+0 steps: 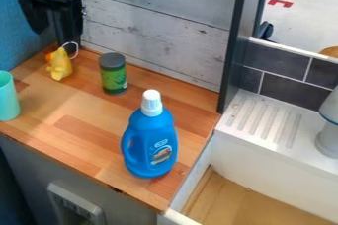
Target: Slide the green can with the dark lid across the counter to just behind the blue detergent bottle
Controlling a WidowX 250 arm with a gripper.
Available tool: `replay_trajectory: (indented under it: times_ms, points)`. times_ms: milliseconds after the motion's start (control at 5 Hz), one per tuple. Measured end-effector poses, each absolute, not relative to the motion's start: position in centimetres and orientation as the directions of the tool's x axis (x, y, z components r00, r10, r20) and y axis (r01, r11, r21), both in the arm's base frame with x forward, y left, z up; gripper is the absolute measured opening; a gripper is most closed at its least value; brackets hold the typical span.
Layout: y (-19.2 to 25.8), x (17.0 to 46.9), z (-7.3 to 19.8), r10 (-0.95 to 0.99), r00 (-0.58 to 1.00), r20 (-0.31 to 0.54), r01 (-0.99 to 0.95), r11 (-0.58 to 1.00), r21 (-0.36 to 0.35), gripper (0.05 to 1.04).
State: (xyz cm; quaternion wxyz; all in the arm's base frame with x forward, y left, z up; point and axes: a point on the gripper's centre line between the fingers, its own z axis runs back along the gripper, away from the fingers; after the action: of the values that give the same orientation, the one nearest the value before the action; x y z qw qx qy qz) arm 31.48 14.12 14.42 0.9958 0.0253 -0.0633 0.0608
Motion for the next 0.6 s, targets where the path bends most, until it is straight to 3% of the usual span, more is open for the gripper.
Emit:
replay_trajectory:
  times_ms: [200, 600]
  points:
    - [14.0, 31.4, 13.2, 0.119, 0.989, 0.092, -0.122, 0.992, 0.030, 1.001]
    - [16.2, 34.8, 12.8, 0.059, 0.993, 0.106, -0.054, 0.997, -0.049, 1.001]
